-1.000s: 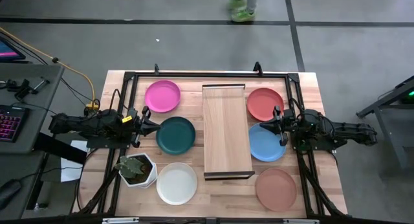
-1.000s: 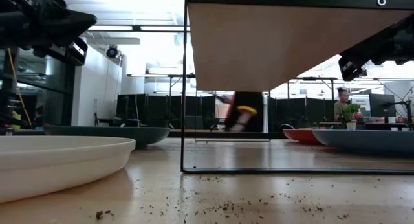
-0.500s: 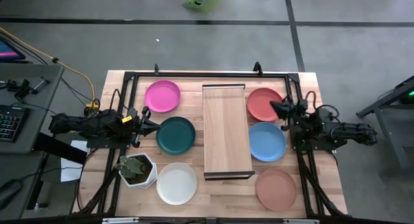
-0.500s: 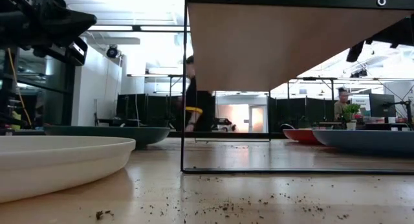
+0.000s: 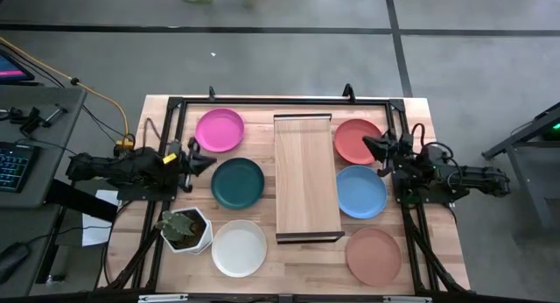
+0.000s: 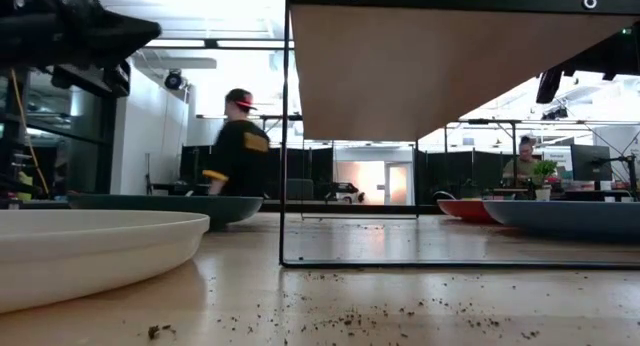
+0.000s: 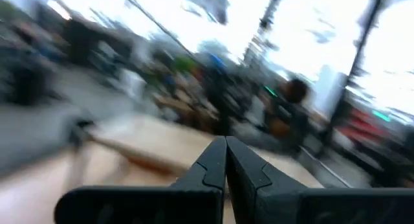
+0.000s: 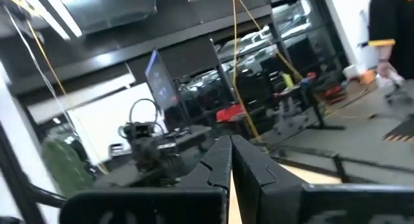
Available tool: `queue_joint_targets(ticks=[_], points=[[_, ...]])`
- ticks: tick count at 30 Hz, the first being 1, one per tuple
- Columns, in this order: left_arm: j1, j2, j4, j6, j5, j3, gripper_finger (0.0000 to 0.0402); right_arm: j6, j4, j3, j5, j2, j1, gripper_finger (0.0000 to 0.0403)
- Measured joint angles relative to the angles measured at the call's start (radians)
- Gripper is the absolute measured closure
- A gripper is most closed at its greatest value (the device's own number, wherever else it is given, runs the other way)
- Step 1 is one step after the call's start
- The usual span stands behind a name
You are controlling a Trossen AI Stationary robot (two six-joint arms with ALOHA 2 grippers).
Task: Place and stack plates onto a shelf
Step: Put the orange plate on the shelf
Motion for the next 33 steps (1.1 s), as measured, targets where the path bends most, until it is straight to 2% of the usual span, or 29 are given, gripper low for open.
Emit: queue_joint_targets(ticks=[3,5,7,11,17,19,21,23,25,29,33], points=[[0.0,0.026,0.081,0.098,-0.034,0.018,0.0401,0.013,0.04,0.0,0.03,0.0,-0.001,0.0402],[0.0,0.06,0.078,0.13,-0.03,0.06,0.0399,0.01,0.073,0.0,0.091,0.002,-0.001,0.0402],[0.01,0.117,0.045,0.154,-0.07,0.112,0.0393,-0.018,0.107,0.0,0.138,0.008,-0.001,0.0402],[0.066,0.289,-0.02,0.171,-0.15,0.219,0.0374,-0.051,0.121,0.019,0.182,0.038,-0.001,0.0402],[0.224,0.58,-0.056,0.172,-0.141,0.328,0.0351,-0.04,0.097,0.078,0.161,0.13,-0.001,0.0402],[0.296,0.653,-0.067,0.162,-0.098,0.343,0.0345,-0.023,0.072,0.098,0.154,0.169,-0.001,0.0402],[0.376,0.716,-0.097,0.125,-0.003,0.36,0.0339,-0.011,0.036,0.115,0.152,0.208,-0.001,0.0402],[0.454,0.77,-0.158,0.092,0.084,0.375,0.0333,-0.008,0.022,0.127,0.153,0.247,-0.001,0.0402],[0.512,0.809,-0.22,0.068,0.126,0.387,0.0326,-0.011,0.023,0.135,0.153,0.282,-0.001,0.0402],[0.565,0.835,-0.221,0.048,0.211,0.388,0.0311,-0.015,-0.005,0.155,0.158,0.335,-0.001,0.0402],[0.567,0.821,-0.158,0.038,0.297,0.389,0.03,0.0,-0.207,0.218,0.222,0.388,-0.016,0.0401]])
